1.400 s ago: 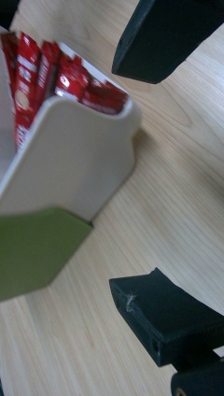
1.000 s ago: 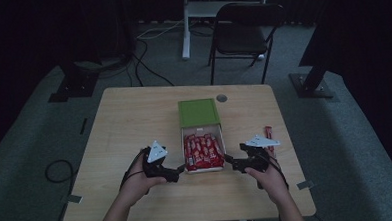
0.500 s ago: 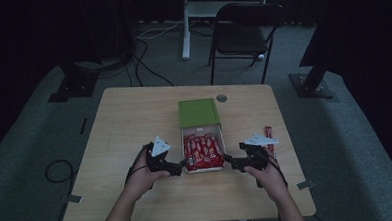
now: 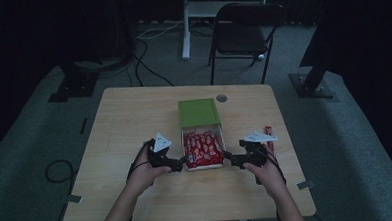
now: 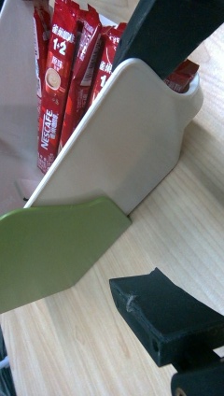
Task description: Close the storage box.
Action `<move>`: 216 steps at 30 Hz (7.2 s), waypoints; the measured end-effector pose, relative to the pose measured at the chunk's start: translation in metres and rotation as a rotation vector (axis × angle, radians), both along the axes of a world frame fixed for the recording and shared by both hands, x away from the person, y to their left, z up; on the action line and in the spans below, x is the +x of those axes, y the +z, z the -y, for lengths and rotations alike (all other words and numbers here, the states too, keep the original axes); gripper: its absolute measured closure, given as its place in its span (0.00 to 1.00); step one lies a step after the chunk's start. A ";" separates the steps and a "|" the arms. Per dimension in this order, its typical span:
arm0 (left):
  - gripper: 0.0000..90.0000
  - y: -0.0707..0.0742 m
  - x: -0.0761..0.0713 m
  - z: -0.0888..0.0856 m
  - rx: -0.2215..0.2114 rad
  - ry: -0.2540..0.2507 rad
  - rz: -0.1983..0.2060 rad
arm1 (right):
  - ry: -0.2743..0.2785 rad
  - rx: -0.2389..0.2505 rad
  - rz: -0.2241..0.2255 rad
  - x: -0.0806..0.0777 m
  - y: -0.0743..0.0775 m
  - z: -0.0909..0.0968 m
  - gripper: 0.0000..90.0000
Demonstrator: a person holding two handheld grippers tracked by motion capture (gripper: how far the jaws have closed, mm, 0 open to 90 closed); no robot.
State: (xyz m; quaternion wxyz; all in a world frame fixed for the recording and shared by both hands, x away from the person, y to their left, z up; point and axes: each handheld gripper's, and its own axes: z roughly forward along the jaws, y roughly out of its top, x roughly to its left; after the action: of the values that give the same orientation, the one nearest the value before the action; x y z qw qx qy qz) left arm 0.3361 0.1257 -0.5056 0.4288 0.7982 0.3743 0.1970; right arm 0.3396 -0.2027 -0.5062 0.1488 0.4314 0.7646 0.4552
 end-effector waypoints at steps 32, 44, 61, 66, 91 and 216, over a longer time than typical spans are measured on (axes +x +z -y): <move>0.03 0.004 0.042 -0.002 -0.013 0.058 0.005 | -0.068 0.025 -0.007 0.042 0.004 -0.008 0.16; 0.03 0.005 0.056 -0.001 0.002 0.075 0.022 | -0.100 0.003 0.007 0.056 0.005 -0.015 0.16; 0.03 0.004 0.068 -0.001 0.001 0.105 0.027 | -0.133 -0.019 0.016 0.071 0.001 -0.023 0.16; 0.03 0.003 0.071 -0.001 0.000 0.110 0.030 | -0.142 -0.010 0.013 0.074 -0.001 -0.024 0.16; 0.03 0.000 0.070 0.003 -0.042 0.106 0.036 | -0.155 0.014 0.013 0.075 -0.002 -0.028 0.18; 0.03 -0.063 -0.047 -0.175 0.091 0.695 -0.188 | -0.238 -0.215 -0.059 -0.027 -0.069 0.058 0.15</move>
State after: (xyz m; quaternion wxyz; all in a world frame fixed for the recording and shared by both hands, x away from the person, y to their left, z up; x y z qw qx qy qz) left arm 0.2891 0.3011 -0.5681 0.2639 0.6561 0.6521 0.2733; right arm 0.3125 -0.2610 -0.5753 0.2248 0.5136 0.7564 0.3369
